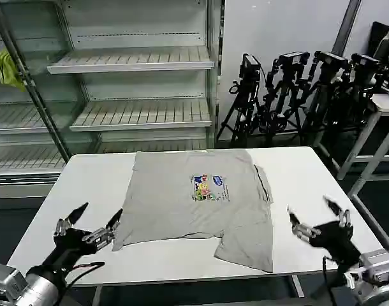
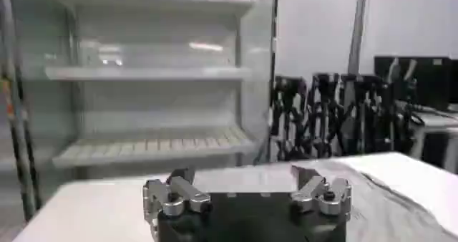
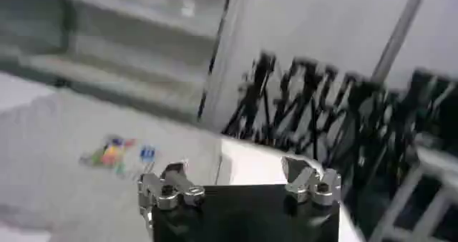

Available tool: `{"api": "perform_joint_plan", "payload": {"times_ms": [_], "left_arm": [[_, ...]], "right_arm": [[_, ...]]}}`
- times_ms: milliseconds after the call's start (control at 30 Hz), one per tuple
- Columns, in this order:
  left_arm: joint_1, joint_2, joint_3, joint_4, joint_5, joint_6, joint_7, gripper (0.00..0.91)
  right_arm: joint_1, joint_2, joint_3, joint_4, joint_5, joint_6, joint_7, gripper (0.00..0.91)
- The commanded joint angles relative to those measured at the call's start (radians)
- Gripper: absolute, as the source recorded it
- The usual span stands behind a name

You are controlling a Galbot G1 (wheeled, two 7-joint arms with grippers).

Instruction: Fold and organize the clothes.

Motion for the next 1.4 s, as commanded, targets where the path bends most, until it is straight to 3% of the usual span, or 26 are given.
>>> {"api": "perform_joint_plan", "payload": {"times_ms": [33, 200, 533, 1400], "left_arm": [[-0.012, -0.005, 0.117, 0.132, -0.022, 0.012, -0.017, 0.907], [-0.048, -0.018, 0.180, 0.184, -0.004, 0.014, -0.014, 0.907], [-0.091, -0.054, 0.251, 0.280, 0.041, 0.008, -0.004, 0.907], [-0.129, -0.018, 0.233, 0.418, 0.125, -0.003, 0.034, 0.907]], "right_arm": [[-0.070, 0.020, -0.193, 0.008, 0.065, -0.016, 0.094, 0.907], [-0.023, 0.036, -0.305, -0.024, 0.008, -0.016, 0.106, 0.907], [0.030, 0.032, -0.366, -0.086, 0.002, -0.015, 0.113, 0.907], [0.123, 0.068, -0.427, -0.179, -0.018, -0.008, 0.101, 0.907]]}}
